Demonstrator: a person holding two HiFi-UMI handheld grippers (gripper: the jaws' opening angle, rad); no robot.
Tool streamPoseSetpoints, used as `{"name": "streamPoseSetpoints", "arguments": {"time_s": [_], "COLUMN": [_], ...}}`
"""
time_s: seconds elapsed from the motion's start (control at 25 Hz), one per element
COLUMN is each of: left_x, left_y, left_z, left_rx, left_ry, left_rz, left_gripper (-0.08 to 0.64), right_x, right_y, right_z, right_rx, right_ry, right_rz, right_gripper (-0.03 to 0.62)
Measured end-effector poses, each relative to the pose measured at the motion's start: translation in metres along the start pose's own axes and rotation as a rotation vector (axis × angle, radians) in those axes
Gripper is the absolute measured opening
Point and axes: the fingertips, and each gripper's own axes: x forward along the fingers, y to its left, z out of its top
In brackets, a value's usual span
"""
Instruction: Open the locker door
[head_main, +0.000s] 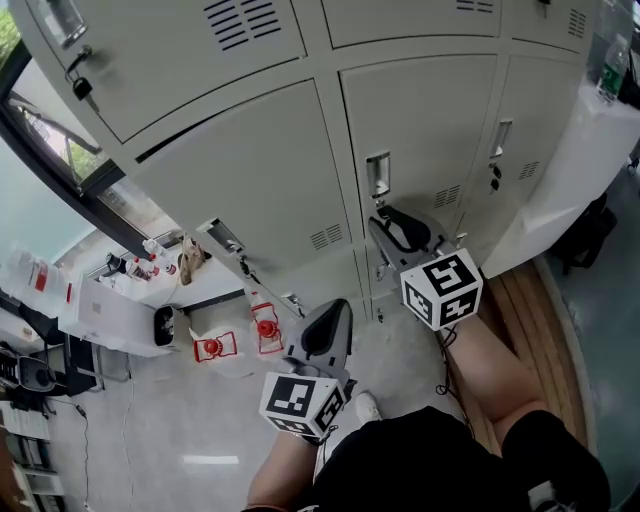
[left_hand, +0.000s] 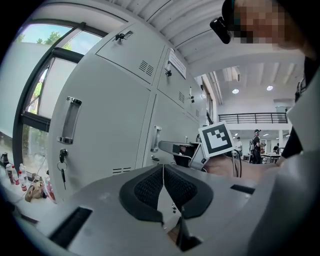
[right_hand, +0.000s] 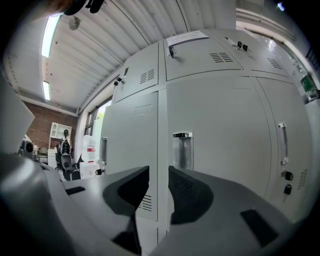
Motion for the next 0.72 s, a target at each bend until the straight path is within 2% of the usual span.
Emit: {"name": "streamPoseSetpoints", "arguments": {"time_s": [0.36, 0.72], "left_x": [-0.001, -0.004], "left_y": [0.032, 0.052], "left_z": [-0.004, -0.010], "left_rx": [-0.014, -0.029], "left_ry": [0.015, 0.025], "left_rz": [-0.082, -0.106], "left_gripper": [0.018, 0.018], "right_x": [0.037, 0.055], "right_y": [-0.020, -0.024], "right_z": [0.006, 0.008], "right_rx": [-0.046, -0.055], "right_ry": [0.010, 0.017], "right_rz": [-0.177, -0.231], "right_gripper": [0.216, 0.236]}}
